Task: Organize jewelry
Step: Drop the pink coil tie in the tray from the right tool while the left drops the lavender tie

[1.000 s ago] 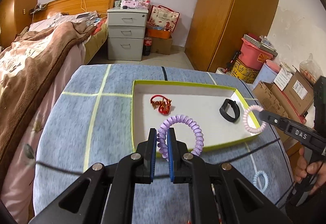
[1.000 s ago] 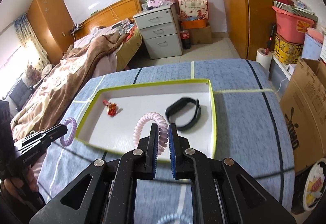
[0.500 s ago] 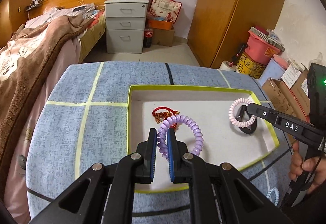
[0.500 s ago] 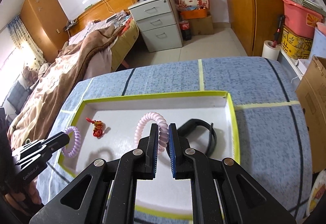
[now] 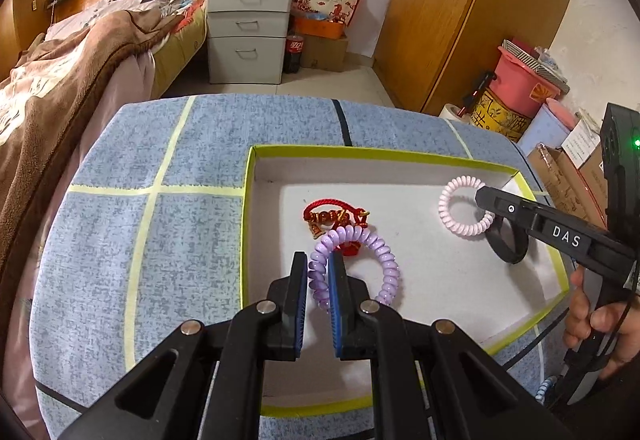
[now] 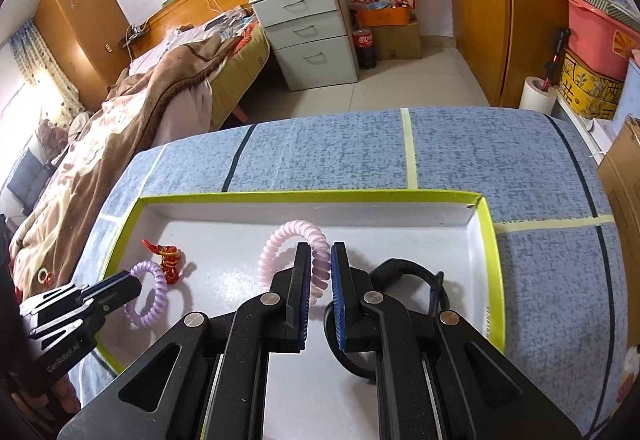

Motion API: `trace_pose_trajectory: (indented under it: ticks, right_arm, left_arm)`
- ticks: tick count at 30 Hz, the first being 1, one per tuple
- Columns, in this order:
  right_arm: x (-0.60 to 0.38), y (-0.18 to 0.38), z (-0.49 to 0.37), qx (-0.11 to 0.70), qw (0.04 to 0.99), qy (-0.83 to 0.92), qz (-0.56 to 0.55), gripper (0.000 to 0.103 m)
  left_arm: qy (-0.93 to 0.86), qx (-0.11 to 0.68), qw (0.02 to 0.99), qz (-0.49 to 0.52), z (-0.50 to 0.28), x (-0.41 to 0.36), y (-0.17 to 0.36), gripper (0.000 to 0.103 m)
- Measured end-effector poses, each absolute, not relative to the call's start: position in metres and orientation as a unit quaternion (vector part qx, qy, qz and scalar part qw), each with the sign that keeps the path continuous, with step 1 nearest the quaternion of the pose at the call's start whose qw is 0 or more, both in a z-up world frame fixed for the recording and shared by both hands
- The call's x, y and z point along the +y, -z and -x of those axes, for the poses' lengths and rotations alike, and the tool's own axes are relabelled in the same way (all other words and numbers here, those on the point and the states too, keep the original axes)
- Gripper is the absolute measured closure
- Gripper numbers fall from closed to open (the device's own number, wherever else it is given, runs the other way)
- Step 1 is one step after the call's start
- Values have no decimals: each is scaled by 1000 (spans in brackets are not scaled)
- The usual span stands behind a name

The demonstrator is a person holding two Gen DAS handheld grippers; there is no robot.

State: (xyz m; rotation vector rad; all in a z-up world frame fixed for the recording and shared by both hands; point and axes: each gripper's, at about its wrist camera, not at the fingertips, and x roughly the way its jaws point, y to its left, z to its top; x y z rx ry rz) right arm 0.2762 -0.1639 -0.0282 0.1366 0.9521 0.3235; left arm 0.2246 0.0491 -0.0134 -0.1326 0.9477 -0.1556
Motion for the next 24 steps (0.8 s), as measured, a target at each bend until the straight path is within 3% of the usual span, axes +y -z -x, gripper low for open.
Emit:
trace_pose_trajectory:
  ticks: [15,18,22,24]
  right_arm:
    - [-159,31,-279,457,876,-150,-38,91]
    - [-156,31,-279,456,876,-152,-34,87]
    - [-155,29,-277,451,879,-153,-28,69]
    - [-154,28,-277,449,880,-150,-26,69]
  left_arm:
    - [74,463,880,71,-229,49,19,90]
    - [77,463,880,72,-228,49,19,86]
    - [80,459,881,77,-227,50,17,78]
    - [71,455,885,71,-226,49,15,73]
